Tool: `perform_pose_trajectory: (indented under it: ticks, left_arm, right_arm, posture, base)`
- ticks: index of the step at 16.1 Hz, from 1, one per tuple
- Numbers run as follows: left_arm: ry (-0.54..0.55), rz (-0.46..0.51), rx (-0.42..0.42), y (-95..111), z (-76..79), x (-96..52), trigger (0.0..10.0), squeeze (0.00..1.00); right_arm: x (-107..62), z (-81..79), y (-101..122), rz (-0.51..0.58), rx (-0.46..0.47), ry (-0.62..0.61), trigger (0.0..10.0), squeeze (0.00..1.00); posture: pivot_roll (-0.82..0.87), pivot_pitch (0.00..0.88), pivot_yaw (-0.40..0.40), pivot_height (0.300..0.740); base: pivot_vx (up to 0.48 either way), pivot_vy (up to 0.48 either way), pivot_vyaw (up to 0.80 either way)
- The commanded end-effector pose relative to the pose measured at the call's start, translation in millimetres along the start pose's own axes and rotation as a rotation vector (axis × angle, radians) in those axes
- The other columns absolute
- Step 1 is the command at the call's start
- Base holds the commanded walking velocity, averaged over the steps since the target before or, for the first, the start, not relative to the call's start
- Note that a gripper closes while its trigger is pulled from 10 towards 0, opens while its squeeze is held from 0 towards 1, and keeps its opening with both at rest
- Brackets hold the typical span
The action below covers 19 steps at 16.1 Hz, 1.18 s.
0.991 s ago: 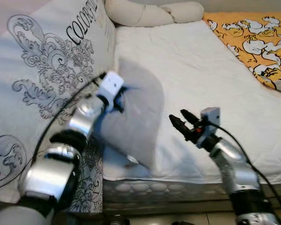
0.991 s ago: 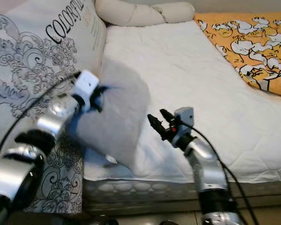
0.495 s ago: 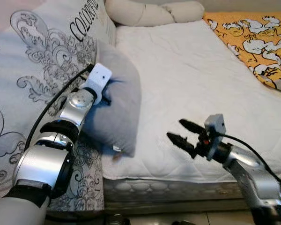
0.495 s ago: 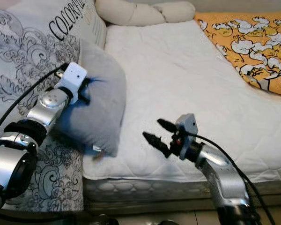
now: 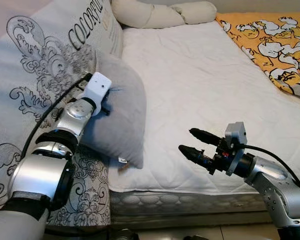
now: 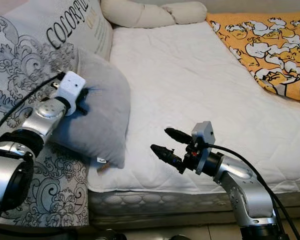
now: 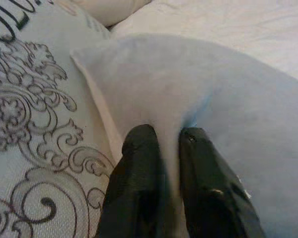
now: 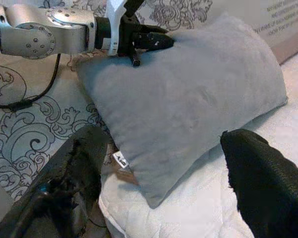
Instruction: Clean up the room
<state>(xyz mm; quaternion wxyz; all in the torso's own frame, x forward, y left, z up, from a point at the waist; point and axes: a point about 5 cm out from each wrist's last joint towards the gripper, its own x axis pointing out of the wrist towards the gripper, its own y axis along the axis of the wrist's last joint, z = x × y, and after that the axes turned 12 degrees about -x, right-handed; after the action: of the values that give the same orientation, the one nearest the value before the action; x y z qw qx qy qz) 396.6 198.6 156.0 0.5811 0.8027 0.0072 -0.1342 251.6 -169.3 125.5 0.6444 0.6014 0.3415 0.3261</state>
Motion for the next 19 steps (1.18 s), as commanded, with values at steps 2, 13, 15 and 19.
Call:
perform_pose_trajectory:
  ticks: [2, 13, 15, 19]
  left_arm:
    - [0.010, 0.084, -0.111, 12.2, -20.1, -4.9, 10.0, 1.00]
    - [-0.167, 0.263, -0.510, -12.6, 54.8, -57.9, 10.0, 0.57]
    - [-0.139, 0.197, -0.439, -28.1, 54.1, -71.2, 10.0, 0.57]
    - [-0.063, 0.119, -0.438, -48.6, 48.3, -85.0, 10.0, 0.57]
  right_arm:
    - [2.5, 2.5, 5.5, 0.027, -0.019, -0.001, 10.0, 0.00]
    - [4.2, 24.1, -12.2, 0.042, 0.146, -0.650, 10.0, 0.00]
    - [-2.1, 26.8, -25.2, -0.012, 0.169, -0.764, 10.0, 0.00]
    - [3.6, 26.5, -28.3, -0.016, 0.191, -0.808, 10.0, 0.00]
  posture:
    - [-0.08, 0.000, 0.111, 0.740]
    - [0.02, 0.000, 0.003, 0.740]
    - [0.03, 0.000, 0.002, 0.740]
    - [0.04, 0.000, 0.007, 0.740]
  base:
    - [0.000, 0.000, 0.00]
    - [0.000, -0.127, 0.00]
    - [0.000, -0.480, 0.00]
    - [0.000, -0.480, 0.00]
